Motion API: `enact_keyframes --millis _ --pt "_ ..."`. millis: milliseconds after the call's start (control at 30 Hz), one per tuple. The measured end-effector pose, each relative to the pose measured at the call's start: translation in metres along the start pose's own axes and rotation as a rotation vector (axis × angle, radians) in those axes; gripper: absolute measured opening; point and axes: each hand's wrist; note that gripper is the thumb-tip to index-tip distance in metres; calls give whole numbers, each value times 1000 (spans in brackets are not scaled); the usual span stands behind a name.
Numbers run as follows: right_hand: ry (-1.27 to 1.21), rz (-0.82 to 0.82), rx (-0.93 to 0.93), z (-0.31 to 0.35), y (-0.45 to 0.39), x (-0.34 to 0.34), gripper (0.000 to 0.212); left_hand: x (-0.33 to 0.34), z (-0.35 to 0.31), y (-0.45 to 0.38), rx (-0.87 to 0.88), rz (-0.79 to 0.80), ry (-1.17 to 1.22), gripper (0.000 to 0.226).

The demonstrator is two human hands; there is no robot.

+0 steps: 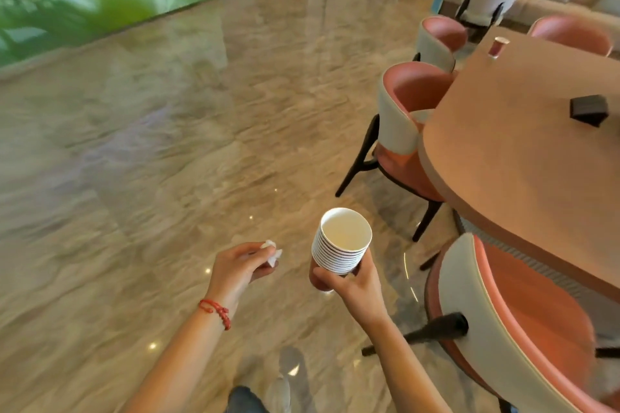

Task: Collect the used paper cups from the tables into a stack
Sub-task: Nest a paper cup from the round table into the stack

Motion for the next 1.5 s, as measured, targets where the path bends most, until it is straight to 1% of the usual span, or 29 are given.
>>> enact_keyframes --millis 133,333,600,733,900,967,1100,1300,1367,1433,1500 --pt "-4 -15 10 13 -74 4 71 25 -22 -74 -21 23 -8 7" --pt "6 -40 21 28 -204 3 79 73 -45 -195 -48 29 -8 2" --pt "3 5 -32 72 -406 -3 72 148 -103 -364 17 8 -35 8" --pt "15 10 -31 95 -491 -2 71 172 -130 -440 17 3 -55 2" --pt "25 23 -16 104 -596 9 69 200 -151 -545 -6 -15 -40 1" --pt "30 10 -11 108 -643 15 68 213 -160 -594 -20 1 -28 1" --pt "24 -32 -12 123 -744 27 62 239 -186 -698 -15 43 -34 7" --pt "-1 -96 33 158 -876 29 62 285 -232 -841 -43 121 -67 1" --pt "-16 -120 45 167 -912 24 69 305 -240 -880 -61 130 -81 2" --pt "-20 -163 50 173 -946 16 79 329 -244 -917 -72 175 -93 2" --pt "-23 -198 57 176 -980 7 80 354 -248 -951 -80 238 -108 5"
Point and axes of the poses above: each hand's wrist, its own y-axis away from the middle knuckle, its own x-axis out of the palm, z = x × y, and after that the axes turned 5 degrees about x, right-handed
